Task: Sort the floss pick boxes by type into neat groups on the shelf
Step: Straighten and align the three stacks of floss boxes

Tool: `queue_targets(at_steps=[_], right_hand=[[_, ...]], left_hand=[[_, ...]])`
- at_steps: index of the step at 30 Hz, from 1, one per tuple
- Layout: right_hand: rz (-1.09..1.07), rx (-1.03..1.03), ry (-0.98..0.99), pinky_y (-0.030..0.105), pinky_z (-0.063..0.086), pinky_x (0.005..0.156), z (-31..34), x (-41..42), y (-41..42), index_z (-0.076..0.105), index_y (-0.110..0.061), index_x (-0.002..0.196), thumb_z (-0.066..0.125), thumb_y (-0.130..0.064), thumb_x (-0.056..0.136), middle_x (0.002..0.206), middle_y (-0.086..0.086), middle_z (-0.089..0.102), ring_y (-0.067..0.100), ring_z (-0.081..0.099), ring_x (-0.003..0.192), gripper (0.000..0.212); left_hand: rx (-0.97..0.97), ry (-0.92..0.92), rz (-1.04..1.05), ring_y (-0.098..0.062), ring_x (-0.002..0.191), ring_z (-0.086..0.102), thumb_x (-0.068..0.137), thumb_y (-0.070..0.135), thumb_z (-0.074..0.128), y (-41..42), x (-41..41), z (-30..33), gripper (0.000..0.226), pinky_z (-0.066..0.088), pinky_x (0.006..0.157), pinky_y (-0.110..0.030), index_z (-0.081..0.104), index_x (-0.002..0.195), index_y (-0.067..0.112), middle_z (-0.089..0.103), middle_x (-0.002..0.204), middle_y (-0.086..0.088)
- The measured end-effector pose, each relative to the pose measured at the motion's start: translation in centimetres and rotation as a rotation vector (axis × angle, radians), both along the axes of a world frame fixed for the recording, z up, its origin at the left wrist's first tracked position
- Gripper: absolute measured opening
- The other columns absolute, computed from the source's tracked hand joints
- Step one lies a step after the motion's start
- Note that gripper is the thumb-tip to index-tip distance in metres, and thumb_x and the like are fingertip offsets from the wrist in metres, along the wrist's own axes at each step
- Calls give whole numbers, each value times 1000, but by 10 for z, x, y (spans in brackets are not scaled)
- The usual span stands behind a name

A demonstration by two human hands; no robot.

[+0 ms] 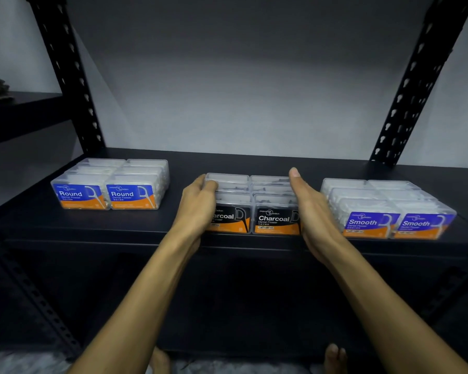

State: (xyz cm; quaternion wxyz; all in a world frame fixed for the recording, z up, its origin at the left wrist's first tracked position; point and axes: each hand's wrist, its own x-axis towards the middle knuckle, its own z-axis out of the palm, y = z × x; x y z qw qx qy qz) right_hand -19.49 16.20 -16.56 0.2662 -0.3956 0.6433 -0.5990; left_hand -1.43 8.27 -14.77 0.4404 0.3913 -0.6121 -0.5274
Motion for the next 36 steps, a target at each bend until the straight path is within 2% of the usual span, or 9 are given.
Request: queue_targets(at_steps=[4,7,9,12,17,20,24,30,36], right_hand=[[22,-7,-12,45,32,119,-1,-2,-3,43,-29,150,45,-102,55,151,-8,51,13,50,136,119],[30,-4,-12,44,32,119,-1,-3,-4,42,-28,151,46,-101,56,151,-8,50,13,50,136,119],[24,-6,-2,44,31,120,-1,-2,-4,42,-29,151,45,-102,57,152,-9,49,12,48,137,119],[16,-2,37,44,30,120,2,1,-2,38,-29,152,43,-102,57,153,-9,47,11,46,139,120],[10,2,77,44,28,121,6,7,4,31,-25,156,41,-93,67,158,-7,40,12,41,142,113],[11,0,81,42,26,122,8,9,6,29,-23,157,41,-87,75,160,-7,36,12,38,144,105],[-2,-3,68,44,27,122,8,10,6,31,-22,156,41,-88,72,159,-6,39,13,39,143,107],[17,19,38,47,32,119,10,10,7,35,-27,154,44,-100,58,155,-7,45,13,46,139,121],[18,29,123,27,21,116,12,10,12,31,-21,157,40,-71,92,161,-7,33,10,33,146,82]], left_hand=[[12,-14,-3,14,66,59,101,14,42,0,1,1,32,42,54,-3,58,80,33,62,82,21],[20,-20,28,3,103,58,101,19,42,1,1,1,38,43,84,-12,54,135,32,58,129,13],[11,-21,30,1,100,56,101,19,42,-1,3,0,59,44,78,-15,27,154,38,46,138,9],[-1,-9,14,8,93,52,101,17,42,-4,3,-1,55,39,70,-11,34,152,36,46,138,12],[15,-29,41,-11,115,56,100,21,44,-7,5,-5,47,47,101,-32,44,146,29,54,139,3],[10,-38,50,-14,119,55,100,22,45,-8,4,-6,45,45,104,-34,44,145,28,53,140,2],[-1,-49,62,-13,122,53,99,25,45,-7,4,-7,46,42,99,-30,43,145,30,51,141,4],[7,-57,74,-16,123,53,96,26,44,-6,2,-6,49,41,110,-42,45,145,28,54,139,2],[23,-26,90,-16,124,53,93,30,45,-5,0,-7,52,41,110,-42,46,144,30,53,140,2]])
